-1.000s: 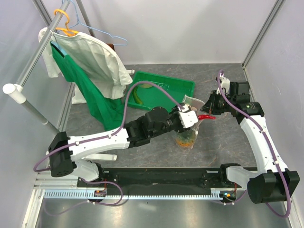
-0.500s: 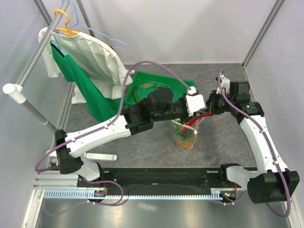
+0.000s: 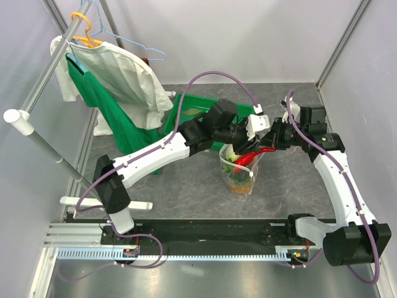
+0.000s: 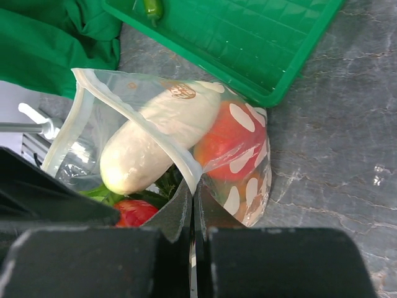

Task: Place the food in the zip-top bag and seal the zipper
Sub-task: Place the fake vegetable in the zipper food storage bag.

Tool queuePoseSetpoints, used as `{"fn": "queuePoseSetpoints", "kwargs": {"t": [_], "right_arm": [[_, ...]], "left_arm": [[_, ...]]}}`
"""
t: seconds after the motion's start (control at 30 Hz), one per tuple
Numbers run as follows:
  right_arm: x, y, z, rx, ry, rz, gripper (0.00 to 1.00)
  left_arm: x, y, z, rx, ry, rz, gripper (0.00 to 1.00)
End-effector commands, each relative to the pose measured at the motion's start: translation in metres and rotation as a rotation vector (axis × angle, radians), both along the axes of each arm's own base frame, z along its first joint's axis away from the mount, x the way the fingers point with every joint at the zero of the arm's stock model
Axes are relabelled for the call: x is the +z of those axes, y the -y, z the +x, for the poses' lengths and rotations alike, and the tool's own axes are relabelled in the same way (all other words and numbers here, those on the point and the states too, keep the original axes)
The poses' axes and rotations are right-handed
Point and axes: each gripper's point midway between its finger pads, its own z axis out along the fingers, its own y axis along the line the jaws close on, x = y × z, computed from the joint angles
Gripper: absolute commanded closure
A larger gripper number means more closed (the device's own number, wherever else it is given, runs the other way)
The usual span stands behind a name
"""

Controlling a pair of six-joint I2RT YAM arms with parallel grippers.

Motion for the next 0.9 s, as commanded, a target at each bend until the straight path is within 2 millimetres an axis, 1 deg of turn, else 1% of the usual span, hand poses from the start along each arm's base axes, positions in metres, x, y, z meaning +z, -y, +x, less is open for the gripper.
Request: {"fn": "queuePoseSetpoints", "kwargs": {"t": [0.0, 0.17, 0.2, 0.27, 0.4, 0.53, 0.63, 0.7, 0.73, 0.77, 0.8, 0.83, 0.87], "right_arm": [[0.033, -0.007, 0.006, 0.024, 0.097, 0.050, 1.00], [0.034, -0.007, 0.008, 0.023, 0.099, 0.052, 1.00], [0.034, -0.007, 0.008, 0.024, 0.098, 0.051, 1.00], [0.033, -0.008, 0.008, 0.026, 0.099, 0.050, 1.00], [0.033, -0.007, 0.008, 0.023, 0.100, 0.047, 1.00], [0.033, -0.007, 0.009, 0.023, 0.100, 0.047, 1.00], [0.033, -0.006, 0.009, 0.020, 0.103, 0.046, 1.00], [0.033, -0.006, 0.009, 0.021, 0.105, 0.042, 1.00], [0.033, -0.006, 0.009, 0.021, 0.105, 0.040, 1.00], [0.033, -0.005, 0.009, 0.017, 0.105, 0.038, 1.00], [0.032, -0.005, 0.010, 0.017, 0.105, 0.037, 1.00], [0.032, -0.005, 0.010, 0.015, 0.102, 0.038, 1.00], [0.031, -0.005, 0.010, 0.014, 0.104, 0.034, 1.00]], "left_arm": [[0.024, 0.014, -0.011, -0.067, -0.021, -0.057, 0.57], [0.017, 0.018, -0.010, -0.064, -0.050, -0.040, 0.56], [0.012, 0.019, -0.009, -0.059, -0.062, -0.025, 0.56], [0.009, 0.019, -0.009, -0.060, -0.069, -0.016, 0.56], [0.003, 0.018, -0.012, -0.073, -0.081, 0.003, 0.55], [-0.007, 0.018, -0.011, -0.077, -0.097, 0.029, 0.56], [-0.010, 0.017, -0.008, -0.065, -0.125, 0.043, 0.57], [-0.009, 0.014, -0.002, -0.044, -0.148, 0.044, 0.63], [-0.007, 0.013, -0.001, -0.031, -0.170, 0.041, 0.68], [-0.005, 0.008, 0.004, -0.013, -0.183, 0.040, 0.77], [-0.001, 0.006, 0.005, -0.004, -0.187, 0.034, 0.81], [0.001, 0.003, 0.006, 0.008, -0.201, 0.032, 0.88], [0.007, -0.003, 0.009, 0.026, -0.198, 0.022, 0.92]]}}
